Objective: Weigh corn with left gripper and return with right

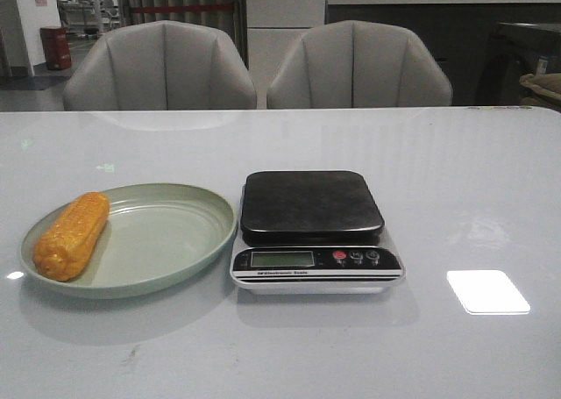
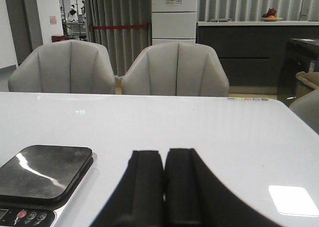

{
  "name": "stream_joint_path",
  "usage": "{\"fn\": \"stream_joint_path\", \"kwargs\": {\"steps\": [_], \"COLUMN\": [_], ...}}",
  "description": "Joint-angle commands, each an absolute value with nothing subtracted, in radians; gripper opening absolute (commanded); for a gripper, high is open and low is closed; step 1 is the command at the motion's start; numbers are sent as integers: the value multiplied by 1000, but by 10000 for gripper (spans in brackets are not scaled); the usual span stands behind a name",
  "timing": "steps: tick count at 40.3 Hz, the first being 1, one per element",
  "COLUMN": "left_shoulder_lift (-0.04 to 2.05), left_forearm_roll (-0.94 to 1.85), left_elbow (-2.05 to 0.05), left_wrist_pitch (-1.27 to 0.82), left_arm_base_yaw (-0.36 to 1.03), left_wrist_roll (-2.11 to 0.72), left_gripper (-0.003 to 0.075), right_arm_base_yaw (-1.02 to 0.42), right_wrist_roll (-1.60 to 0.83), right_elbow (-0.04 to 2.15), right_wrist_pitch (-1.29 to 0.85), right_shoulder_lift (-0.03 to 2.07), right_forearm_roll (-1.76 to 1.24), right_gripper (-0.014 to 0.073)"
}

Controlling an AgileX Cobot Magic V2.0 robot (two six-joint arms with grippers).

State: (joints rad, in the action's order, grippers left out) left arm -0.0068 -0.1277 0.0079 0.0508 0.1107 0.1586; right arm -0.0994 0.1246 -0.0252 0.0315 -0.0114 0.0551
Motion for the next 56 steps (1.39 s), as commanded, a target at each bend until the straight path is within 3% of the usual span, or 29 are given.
{"fn": "stream_joint_path", "kwargs": {"steps": [1, 13, 22, 36, 40, 46, 49, 56], "left_shoulder_lift": [-25, 76, 187, 261, 316, 419, 491, 673], "left_forearm_roll": [-123, -106, -41, -43, -41, -41, -41, 6], "left_elbow": [-9, -304, -398, -373, -408, -485, -531, -627], "left_wrist_pitch": [229, -99, -275, -277, -321, -372, -403, -472], "left_arm_base_yaw": [108, 108, 108, 108, 110, 143, 166, 179], "left_wrist_roll": [165, 169, 169, 169, 169, 169, 169, 169], "left_gripper": [132, 132, 132, 144, 222, 488, 575, 587], "right_arm_base_yaw": [-91, -91, -91, -91, -91, -91, -91, -91], "right_wrist_roll": [123, 123, 123, 123, 123, 123, 123, 123], "right_elbow": [-30, -30, -30, -30, -30, -30, -30, -30], "right_wrist_pitch": [104, 104, 104, 104, 104, 104, 104, 104], "right_shoulder_lift": [-30, -30, -30, -30, -30, -30, -30, -30], "right_forearm_roll": [54, 54, 54, 54, 54, 54, 54, 54], "right_gripper": [142, 142, 142, 142, 142, 142, 142, 142]}}
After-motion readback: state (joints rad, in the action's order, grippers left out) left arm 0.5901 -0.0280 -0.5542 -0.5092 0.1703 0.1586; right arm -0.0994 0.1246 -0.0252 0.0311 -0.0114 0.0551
